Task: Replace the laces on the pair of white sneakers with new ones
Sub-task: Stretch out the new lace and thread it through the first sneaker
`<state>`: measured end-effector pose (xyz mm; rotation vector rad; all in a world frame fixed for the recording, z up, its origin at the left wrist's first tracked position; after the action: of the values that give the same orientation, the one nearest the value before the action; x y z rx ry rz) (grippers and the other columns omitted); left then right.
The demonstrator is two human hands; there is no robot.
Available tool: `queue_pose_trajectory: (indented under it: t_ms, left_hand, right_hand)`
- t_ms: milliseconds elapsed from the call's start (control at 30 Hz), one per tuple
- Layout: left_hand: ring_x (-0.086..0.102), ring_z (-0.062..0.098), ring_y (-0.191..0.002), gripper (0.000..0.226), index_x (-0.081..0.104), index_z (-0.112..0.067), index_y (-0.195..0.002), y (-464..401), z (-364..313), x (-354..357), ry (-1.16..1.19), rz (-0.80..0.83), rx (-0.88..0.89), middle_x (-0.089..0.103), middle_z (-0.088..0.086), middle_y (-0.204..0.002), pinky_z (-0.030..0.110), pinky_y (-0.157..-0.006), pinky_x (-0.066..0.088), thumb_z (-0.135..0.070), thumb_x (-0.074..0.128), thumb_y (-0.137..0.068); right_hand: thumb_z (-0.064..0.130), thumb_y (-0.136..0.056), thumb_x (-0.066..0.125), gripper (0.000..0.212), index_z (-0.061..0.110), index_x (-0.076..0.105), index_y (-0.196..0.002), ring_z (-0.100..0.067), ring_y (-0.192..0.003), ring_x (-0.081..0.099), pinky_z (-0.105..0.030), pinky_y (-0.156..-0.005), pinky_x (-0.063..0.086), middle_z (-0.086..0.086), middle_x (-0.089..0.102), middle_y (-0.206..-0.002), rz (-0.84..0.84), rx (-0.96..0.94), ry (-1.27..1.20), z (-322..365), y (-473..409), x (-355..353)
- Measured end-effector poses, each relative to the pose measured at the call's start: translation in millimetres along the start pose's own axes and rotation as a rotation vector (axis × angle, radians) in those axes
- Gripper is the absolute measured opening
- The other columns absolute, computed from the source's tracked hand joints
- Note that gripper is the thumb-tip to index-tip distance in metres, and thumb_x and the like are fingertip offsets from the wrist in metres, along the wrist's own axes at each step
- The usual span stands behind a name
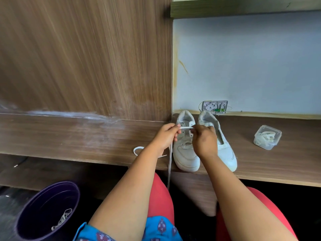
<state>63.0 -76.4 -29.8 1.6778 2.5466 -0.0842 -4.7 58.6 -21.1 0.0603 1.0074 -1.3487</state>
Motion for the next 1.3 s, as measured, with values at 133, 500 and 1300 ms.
queue_pose_trajectory:
  t_ms: [133, 500, 1300]
  left_hand:
    - [0.041, 0.009, -0.057, 0.032, 0.053, -0.014, -0.07, 1.9, 1.8, 3.0, -0.056, 0.023, 0.001, 0.046, -0.005, -0.062, 0.013, -0.057, 0.038, -0.02, 0.046, -0.101]
    - [0.043, 0.009, -0.057, 0.032, 0.053, -0.015, -0.072, 1.2, 0.6, 0.4, -0.075, -0.01, 0.021, 0.049, -0.007, -0.066, 0.019, -0.059, 0.036, -0.027, 0.045, -0.102]
    - [0.047, 0.009, -0.06, 0.027, 0.058, -0.016, -0.07, 6.3, -3.4, 0.2, 0.193, -0.04, -0.044, 0.051, -0.006, -0.063, 0.022, -0.066, 0.041, -0.025, 0.057, -0.096]
  right_hand:
    - [0.014, -0.087, 0.058, 0.038, 0.012, 0.059, -0.125, -0.038, -0.107, 0.045, -0.041, -0.09, 0.036, -0.014, 0.06, -0.12, -0.006, 0.076, 0.038, -19.0, -4.6, -5.5]
    - [0.028, -0.092, 0.053, 0.032, 0.016, 0.059, -0.121, -0.035, -0.111, 0.041, -0.044, -0.087, 0.04, -0.008, 0.056, -0.125, 0.026, 0.232, 0.132, -32.0, 0.9, -7.6]
    - [0.023, -0.09, 0.043, 0.026, 0.01, 0.062, -0.08, -0.032, -0.089, 0.048, -0.036, -0.075, 0.039, -0.011, 0.063, -0.076, 0.057, 0.146, -0.011, -39.4, 1.6, 2.7]
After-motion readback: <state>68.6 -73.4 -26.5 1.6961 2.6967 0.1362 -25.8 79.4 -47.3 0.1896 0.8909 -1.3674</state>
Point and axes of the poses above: each hand's wrist, its own y-axis away from the middle knuckle, its own x-axis out of the palm, z = x × y, the point moved 9 cm from there along -y, towards the middle knuckle
